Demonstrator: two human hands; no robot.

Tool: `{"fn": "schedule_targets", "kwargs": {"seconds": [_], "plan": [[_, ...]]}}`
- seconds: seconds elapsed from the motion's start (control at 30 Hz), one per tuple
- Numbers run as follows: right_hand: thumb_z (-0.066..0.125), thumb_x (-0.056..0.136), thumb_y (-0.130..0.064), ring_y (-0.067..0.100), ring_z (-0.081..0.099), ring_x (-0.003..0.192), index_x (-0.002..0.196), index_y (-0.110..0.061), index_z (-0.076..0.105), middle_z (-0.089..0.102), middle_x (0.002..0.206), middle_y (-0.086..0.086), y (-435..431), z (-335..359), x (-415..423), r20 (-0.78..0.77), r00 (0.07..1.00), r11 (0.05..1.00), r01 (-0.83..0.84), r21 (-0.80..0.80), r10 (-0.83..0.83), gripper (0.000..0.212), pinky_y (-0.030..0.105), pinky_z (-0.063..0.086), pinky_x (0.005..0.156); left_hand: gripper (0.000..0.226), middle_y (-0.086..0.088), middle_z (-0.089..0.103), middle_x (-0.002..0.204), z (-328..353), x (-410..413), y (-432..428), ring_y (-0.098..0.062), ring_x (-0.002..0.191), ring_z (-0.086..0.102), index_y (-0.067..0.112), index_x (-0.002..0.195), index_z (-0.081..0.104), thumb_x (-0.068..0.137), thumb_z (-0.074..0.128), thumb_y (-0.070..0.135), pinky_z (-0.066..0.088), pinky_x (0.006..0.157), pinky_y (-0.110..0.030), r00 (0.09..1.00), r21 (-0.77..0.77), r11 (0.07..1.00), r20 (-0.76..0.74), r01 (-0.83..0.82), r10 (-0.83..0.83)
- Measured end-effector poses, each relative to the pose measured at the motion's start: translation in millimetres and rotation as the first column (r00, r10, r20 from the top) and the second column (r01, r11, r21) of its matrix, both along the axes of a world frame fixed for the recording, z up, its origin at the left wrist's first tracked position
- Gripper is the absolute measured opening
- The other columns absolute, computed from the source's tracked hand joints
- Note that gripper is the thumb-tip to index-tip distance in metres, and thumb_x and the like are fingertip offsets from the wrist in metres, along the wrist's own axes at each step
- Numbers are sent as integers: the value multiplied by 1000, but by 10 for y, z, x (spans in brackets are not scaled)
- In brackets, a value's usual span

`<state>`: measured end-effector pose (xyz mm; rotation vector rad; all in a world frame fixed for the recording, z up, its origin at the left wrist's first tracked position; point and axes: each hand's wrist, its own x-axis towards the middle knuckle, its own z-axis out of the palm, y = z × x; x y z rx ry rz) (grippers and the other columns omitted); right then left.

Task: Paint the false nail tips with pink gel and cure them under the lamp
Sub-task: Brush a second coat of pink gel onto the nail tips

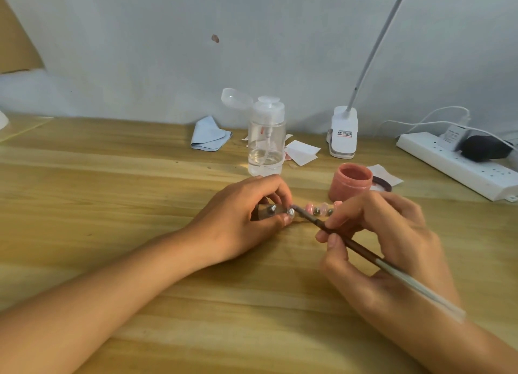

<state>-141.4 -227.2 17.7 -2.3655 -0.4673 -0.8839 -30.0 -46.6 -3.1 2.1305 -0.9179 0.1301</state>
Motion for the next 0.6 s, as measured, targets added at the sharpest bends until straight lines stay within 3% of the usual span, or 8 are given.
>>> {"fn": "schedule_targets", "kwargs": {"seconds": [0.17, 0.3, 0.47, 0.6], "plan": [[55, 71, -29, 1, 60, 73, 80, -23, 56, 64, 67, -12, 1, -1, 4, -10, 1000, 1000, 17, -8, -17, 11, 36, 35, 104, 19, 22, 61, 86, -1, -1, 3, -3, 77, 55, 38, 88, 59, 85, 72, 25, 39, 64, -26, 1000, -14, 1000, 1, 25, -25], [52, 70, -28, -4, 53, 87, 76, -20, 56, 63, 62, -11, 7, 11, -28, 33, 999, 999, 28, 31, -29, 11, 38, 41, 93, 16, 21, 62, 87, 0, 1, -3, -6, 77, 56, 41, 86, 58, 84, 69, 31, 44, 64, -30, 1000, -15, 999, 1, 28, -28], [53, 73, -29, -4, 56, 85, 78, -19, 57, 66, 65, -11, 32, 30, -22, 15, 999, 998, 34, 52, -34, 13, 41, 43, 94, 13, 21, 61, 88, 0, -2, -2, -3, 76, 55, 40, 88, 57, 84, 68, 35, 40, 63, -27, 999, -13, 999, 13, 30, -30], [58, 73, -22, -2, 57, 75, 70, -20, 58, 62, 59, -8, -44, 23, 77, -77, 997, 995, 22, 95, -14, 4, 32, 39, 94, 11, 20, 62, 89, 9, -12, -9, -7, 79, 57, 41, 87, 58, 83, 66, 36, 44, 63, -29, 1000, -10, 1000, 16, 26, -25]]}}
